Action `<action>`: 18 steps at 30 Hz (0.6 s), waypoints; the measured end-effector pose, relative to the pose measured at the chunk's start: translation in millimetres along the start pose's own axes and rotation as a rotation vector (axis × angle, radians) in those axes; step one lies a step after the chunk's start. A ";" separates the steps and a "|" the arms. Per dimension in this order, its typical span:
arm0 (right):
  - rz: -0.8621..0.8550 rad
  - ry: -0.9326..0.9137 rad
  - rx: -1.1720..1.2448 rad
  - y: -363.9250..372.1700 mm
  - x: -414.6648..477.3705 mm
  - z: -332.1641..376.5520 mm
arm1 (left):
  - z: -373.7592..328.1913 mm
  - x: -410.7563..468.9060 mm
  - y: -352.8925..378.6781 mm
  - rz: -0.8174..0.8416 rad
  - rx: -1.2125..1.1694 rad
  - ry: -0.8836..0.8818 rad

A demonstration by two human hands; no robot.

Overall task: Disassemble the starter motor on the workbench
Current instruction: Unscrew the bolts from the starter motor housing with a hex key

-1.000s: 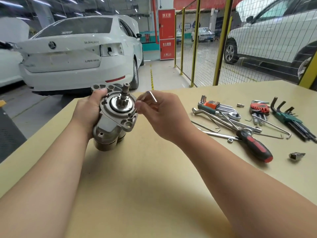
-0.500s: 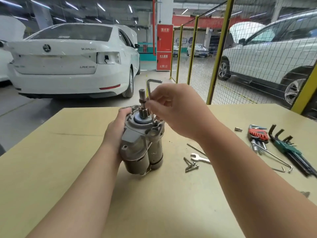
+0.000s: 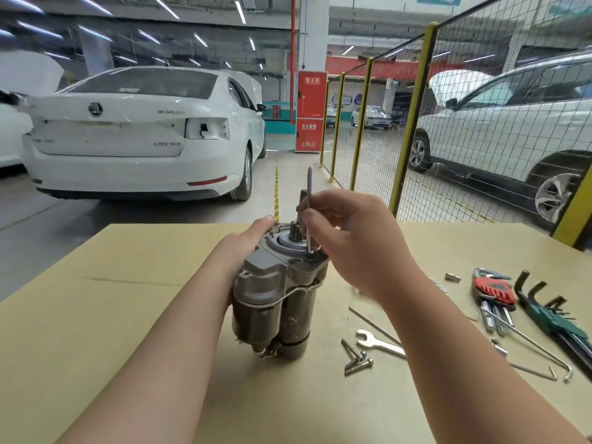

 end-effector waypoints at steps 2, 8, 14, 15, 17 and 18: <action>-0.009 0.040 0.035 -4.9 2.4 -7.8 | -6.1 -3.4 -6.6 -0.096 0.076 0.118; -0.012 0.033 0.057 -5.8 -0.8 -13.6 | -27.5 -25.4 -8.8 0.164 0.083 0.284; -0.010 -0.068 -0.026 -4.3 -2.5 -3.2 | -34.8 -59.2 6.1 0.158 0.210 0.534; -0.014 -0.051 -0.033 -4.7 -1.7 -4.6 | -32.1 -62.6 3.2 0.157 0.212 0.529; -0.010 -0.001 -0.003 -5.7 -0.6 -8.8 | -34.4 -61.8 4.4 0.156 0.219 0.523; 0.006 0.012 0.009 -5.4 -0.5 -9.4 | -35.8 -60.4 4.8 0.154 0.218 0.530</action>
Point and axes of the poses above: each hand's wrist, its own x-axis towards the middle knuckle, its own y-axis out of the palm, z = x × y, the point moved 6 cm from there along x, towards the middle knuckle, and after that the axes turned 8 degrees about y, right-handed, at the moved point
